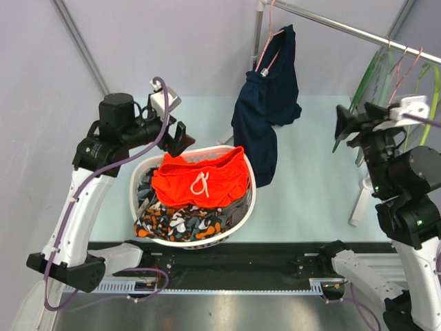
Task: Place the shorts on the hanger
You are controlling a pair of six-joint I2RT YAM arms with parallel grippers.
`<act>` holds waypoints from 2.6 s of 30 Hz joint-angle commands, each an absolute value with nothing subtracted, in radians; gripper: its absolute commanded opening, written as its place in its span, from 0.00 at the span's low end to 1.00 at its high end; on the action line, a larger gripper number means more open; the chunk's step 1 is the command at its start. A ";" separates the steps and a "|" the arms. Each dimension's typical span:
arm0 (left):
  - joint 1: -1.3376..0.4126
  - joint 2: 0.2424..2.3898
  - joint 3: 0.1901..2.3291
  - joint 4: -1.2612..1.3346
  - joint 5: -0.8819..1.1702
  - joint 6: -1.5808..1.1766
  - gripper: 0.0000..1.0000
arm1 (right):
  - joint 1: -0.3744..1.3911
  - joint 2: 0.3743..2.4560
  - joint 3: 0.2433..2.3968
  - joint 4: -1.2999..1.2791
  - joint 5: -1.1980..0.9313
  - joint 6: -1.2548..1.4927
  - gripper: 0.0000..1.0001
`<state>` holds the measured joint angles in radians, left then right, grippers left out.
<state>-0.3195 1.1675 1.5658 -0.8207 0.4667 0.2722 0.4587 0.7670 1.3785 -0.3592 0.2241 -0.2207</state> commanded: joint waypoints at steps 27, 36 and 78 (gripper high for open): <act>-0.368 1.078 1.542 -0.729 0.426 0.250 0.93 | 0.218 1.083 1.632 -0.677 0.664 0.354 0.66; -0.370 1.081 1.537 -0.729 0.419 0.255 0.93 | 0.167 1.147 1.600 -0.615 0.627 0.354 0.59; -0.345 1.063 1.388 -0.764 0.396 0.213 1.00 | 0.267 0.839 1.451 -0.636 -0.115 0.019 0.00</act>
<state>-0.3641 1.0882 1.4376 -0.7654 0.3950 0.2497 0.2588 0.9081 1.4544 -0.5457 0.1932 0.1287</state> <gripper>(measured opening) 0.996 0.036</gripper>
